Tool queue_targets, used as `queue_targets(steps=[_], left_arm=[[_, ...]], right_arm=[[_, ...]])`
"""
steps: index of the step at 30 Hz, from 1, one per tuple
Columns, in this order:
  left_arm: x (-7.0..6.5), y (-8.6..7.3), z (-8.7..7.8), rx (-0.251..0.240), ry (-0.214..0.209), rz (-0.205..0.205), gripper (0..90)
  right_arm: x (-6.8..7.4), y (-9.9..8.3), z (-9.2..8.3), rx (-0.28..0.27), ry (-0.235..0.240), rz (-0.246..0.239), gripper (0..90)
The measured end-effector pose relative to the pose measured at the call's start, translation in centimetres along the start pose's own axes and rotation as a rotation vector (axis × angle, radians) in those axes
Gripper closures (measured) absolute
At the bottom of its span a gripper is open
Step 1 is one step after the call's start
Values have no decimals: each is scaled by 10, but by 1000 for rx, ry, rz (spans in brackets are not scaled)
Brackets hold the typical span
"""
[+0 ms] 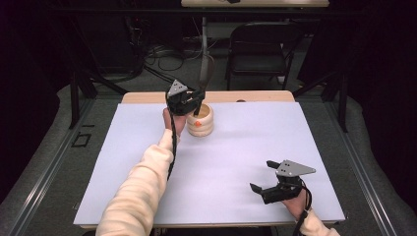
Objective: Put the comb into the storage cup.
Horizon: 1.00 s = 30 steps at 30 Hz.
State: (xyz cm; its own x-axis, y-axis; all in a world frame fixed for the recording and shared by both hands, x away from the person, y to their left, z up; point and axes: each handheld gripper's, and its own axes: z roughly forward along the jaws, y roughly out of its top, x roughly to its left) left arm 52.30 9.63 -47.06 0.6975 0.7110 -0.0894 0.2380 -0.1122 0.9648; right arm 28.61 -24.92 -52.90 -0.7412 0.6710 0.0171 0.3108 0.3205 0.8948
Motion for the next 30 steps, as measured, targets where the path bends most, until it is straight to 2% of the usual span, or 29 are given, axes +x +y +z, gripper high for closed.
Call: queue_targets(steps=[12, 16, 26, 30], left_arm=[[0, -2, 2, 11, 3, 1, 722], [0, -3, 3, 31, -6, 6, 722], [-1, -9, 6, 71, 3, 18, 722], [-1, -10, 6, 73, 4, 20, 722]], right_arm=[[0, 0, 0, 0, 0, 0, 0], [0, 0, 0, 0, 0, 0, 0], [0, 0, 0, 2, 0, 1, 0], [0, 0, 0, 2, -1, 1, 0]])
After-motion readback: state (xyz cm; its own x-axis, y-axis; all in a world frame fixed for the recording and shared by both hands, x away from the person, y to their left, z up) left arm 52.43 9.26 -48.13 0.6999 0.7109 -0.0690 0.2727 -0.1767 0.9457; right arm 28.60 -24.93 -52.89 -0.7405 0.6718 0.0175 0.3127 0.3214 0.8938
